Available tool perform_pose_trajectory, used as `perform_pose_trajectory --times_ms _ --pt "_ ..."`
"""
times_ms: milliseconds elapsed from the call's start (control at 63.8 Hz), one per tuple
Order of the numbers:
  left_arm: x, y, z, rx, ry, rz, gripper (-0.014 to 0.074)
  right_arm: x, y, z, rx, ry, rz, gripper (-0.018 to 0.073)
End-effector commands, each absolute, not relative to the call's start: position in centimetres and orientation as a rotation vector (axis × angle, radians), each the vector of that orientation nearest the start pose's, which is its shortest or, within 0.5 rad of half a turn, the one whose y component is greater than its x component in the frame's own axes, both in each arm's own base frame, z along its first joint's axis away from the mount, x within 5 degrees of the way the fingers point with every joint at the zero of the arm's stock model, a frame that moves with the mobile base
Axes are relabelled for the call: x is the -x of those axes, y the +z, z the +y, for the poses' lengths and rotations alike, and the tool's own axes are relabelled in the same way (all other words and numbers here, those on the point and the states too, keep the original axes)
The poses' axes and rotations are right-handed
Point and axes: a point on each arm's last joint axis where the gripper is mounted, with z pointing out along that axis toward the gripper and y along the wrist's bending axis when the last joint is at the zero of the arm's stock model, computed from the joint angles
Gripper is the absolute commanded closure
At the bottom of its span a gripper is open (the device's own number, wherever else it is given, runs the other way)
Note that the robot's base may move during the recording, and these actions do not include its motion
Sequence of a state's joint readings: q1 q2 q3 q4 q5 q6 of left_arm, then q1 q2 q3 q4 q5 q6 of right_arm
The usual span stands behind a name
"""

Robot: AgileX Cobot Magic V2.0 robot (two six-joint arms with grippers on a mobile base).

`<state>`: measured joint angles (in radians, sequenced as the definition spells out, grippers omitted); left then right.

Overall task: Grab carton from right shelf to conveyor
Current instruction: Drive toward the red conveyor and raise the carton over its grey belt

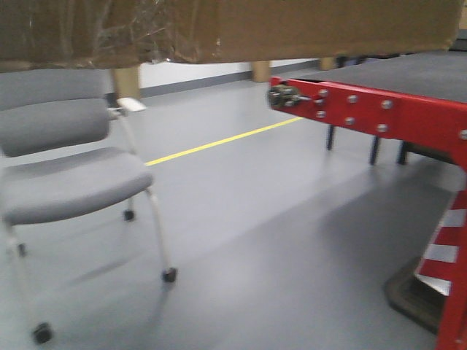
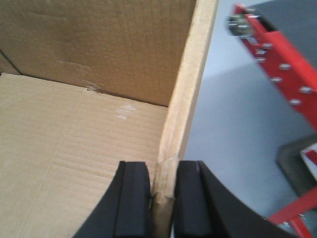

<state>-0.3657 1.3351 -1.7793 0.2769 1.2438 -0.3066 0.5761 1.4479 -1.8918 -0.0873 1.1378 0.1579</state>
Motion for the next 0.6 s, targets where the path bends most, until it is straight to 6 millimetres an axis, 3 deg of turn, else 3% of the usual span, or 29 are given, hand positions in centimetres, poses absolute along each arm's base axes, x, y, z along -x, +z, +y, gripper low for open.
perform_pose_trajectory --times_ms 0,580 --pt "-23.3 50.3 -7.0 -0.056 -0.081 2.196 0.0614 -23.8 51.0 15.0 0.463 0.349 2.076 0.0627" --pt "-23.5 50.5 -6.0 -0.041 0.069 2.158 0.0614 -23.8 51.0 15.0 0.463 0.349 2.076 0.0627"
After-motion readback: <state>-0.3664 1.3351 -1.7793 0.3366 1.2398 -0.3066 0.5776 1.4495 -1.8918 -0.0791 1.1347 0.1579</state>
